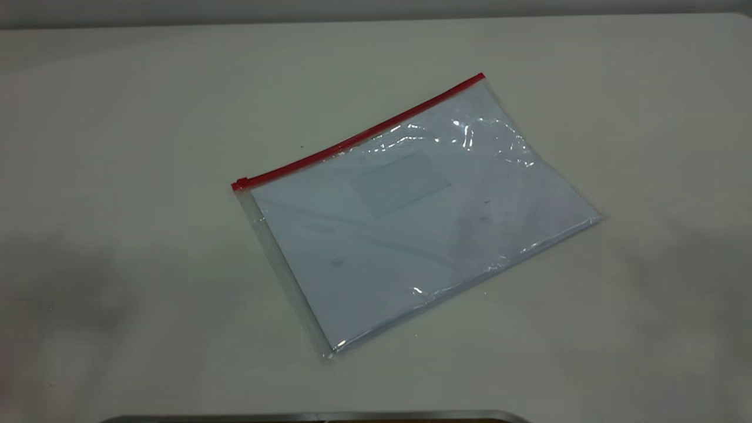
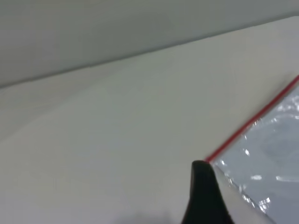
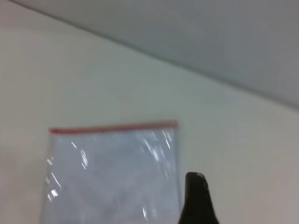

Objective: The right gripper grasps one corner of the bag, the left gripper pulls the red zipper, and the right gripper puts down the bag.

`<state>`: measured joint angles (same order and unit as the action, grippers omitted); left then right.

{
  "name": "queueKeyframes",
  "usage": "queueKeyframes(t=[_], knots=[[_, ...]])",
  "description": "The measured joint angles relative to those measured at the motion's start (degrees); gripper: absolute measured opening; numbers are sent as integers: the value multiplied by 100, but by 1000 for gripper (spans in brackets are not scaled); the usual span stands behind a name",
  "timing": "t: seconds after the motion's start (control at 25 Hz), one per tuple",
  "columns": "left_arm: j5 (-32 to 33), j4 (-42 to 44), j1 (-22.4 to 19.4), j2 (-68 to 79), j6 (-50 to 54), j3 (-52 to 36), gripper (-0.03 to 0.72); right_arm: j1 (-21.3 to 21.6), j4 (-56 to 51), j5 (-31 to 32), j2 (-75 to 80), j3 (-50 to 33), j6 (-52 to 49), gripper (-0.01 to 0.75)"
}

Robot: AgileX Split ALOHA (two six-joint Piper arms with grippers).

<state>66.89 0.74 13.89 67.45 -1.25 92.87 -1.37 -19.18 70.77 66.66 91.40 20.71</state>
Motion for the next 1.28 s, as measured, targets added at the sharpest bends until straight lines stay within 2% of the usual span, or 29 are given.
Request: queueKeyframes(t=[0.24, 0.48, 0.8, 1.04, 1.28], knots=[[0, 0, 0, -1586, 50, -1867, 563, 0, 219, 0, -1652, -2044, -482, 575], [0, -23, 0, -3411, 55, -3648, 562, 0, 183, 0, -3401, -3622, -512, 574], [0, -18, 0, -5058, 55, -5248, 562, 0, 551, -53, -5172, -5386, -452, 574], [0, -23, 0, -5447, 55, -5913, 562, 0, 875, -266, -6024, -6224, -442, 574], [-26, -142, 0, -5460, 55, -6296, 562, 0, 1127, -533, -6348, -6366, -402, 574]])
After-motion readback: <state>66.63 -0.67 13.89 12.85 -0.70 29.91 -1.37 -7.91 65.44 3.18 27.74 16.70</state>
